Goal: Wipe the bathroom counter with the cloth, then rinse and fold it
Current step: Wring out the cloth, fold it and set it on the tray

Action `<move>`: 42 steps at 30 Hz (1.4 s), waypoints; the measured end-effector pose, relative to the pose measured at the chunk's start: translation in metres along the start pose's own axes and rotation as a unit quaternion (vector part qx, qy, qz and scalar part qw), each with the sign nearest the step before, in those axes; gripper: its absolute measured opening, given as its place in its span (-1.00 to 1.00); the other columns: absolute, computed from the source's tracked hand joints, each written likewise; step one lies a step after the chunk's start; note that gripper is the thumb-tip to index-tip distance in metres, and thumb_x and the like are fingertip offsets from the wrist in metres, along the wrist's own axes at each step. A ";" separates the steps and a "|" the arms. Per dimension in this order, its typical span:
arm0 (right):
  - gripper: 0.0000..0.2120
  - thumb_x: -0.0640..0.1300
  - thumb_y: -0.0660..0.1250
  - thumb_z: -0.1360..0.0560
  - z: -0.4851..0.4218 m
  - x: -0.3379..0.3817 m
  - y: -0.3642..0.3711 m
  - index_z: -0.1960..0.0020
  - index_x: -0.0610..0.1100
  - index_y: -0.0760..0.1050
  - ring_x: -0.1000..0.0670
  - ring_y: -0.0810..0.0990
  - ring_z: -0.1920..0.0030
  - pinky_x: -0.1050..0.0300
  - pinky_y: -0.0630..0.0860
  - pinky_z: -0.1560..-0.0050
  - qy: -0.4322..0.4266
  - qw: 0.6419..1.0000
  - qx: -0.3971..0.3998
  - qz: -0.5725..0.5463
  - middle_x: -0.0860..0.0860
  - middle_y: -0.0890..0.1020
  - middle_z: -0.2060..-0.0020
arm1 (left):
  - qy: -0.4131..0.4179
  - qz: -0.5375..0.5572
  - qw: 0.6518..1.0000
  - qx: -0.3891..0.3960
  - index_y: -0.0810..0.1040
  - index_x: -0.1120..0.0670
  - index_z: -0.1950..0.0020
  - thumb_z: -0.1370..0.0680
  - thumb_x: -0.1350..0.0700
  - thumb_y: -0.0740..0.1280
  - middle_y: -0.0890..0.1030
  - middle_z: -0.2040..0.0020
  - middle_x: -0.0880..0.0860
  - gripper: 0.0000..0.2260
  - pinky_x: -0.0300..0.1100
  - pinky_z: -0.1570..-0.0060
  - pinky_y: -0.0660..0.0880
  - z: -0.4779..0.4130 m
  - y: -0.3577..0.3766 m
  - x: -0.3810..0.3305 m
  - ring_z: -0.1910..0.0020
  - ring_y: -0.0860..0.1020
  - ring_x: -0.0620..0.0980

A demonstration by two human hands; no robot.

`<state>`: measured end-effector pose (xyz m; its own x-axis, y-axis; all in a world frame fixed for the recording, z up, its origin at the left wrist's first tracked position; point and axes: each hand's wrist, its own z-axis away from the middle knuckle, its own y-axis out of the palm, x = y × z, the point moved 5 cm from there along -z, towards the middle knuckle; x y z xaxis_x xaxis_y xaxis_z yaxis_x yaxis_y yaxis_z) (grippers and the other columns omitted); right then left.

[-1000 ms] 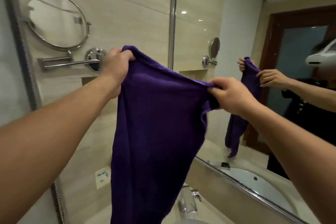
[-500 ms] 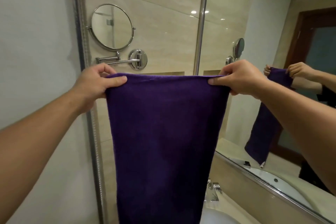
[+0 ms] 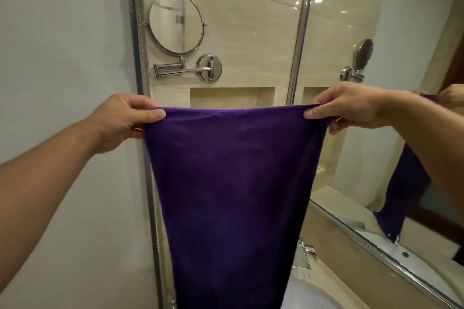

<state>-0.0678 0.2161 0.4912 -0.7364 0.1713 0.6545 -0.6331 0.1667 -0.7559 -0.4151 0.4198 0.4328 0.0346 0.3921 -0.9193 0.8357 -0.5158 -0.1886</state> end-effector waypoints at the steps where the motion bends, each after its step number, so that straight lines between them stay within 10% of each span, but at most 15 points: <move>1: -0.77 0.03 0.45 -0.46 -0.003 -0.008 -0.001 0.07 -0.14 0.70 -0.05 0.47 0.34 0.15 0.50 0.39 -0.007 0.999 -0.012 0.033 -0.14 0.56 0.26 | 0.000 -0.008 1.000 -0.011 0.72 0.04 0.24 -0.25 0.01 0.55 0.65 0.28 0.03 -0.83 -0.17 0.30 0.58 0.001 0.005 -0.001 0.22 0.55 0.06; 14: -0.77 0.15 0.42 -0.51 -0.045 -0.109 0.048 0.17 0.02 0.72 0.03 0.37 0.50 0.15 0.34 0.48 0.016 0.988 0.056 0.142 0.02 0.43 0.51 | -0.152 -0.096 0.983 0.038 0.71 0.12 0.15 0.17 -0.24 0.68 0.68 0.19 0.10 -0.28 -0.13 0.25 0.63 0.020 0.048 0.073 0.23 0.64 0.01; 24: -0.77 0.01 0.41 -0.56 -0.133 -0.134 0.099 0.04 -0.18 0.65 -0.06 0.55 0.40 0.07 0.61 0.35 0.123 0.985 0.002 0.123 -0.09 0.58 0.37 | -0.227 -0.071 0.969 -0.071 0.61 0.14 0.15 -0.49 0.20 0.48 0.57 0.20 0.08 -0.92 -0.20 0.39 0.60 -0.039 0.050 0.163 0.31 0.54 -0.06; 32: -0.91 -0.03 0.41 -0.56 -0.156 -0.060 0.018 0.06 -0.04 0.56 -0.03 0.69 0.05 -0.03 0.65 -0.04 0.038 0.967 -0.239 -0.079 -0.06 0.69 0.08 | -0.036 -0.026 0.972 -0.230 0.52 0.01 0.19 -0.52 0.16 0.46 0.57 0.15 0.00 -0.84 -0.12 -0.03 0.62 -0.114 0.024 0.067 0.02 0.59 -0.02; 42: -0.73 0.03 0.42 -0.55 -0.081 -0.011 -0.034 -0.19 -0.07 0.60 0.00 0.69 0.02 -0.02 0.64 -0.10 -0.057 0.950 -0.295 -0.078 0.01 0.69 0.07 | 0.096 -0.060 0.965 -0.235 0.61 -0.03 0.19 -0.49 0.13 0.48 0.62 0.18 -0.04 -0.89 -0.17 -0.03 0.62 -0.071 0.024 -0.025 0.04 0.65 -0.03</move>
<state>-0.0187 0.2876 0.5103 -0.6865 -0.0002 0.7271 -0.5169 0.7035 -0.4878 -0.3569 0.4519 0.4757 -0.0150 0.5850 -0.8109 0.9949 -0.0722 -0.0705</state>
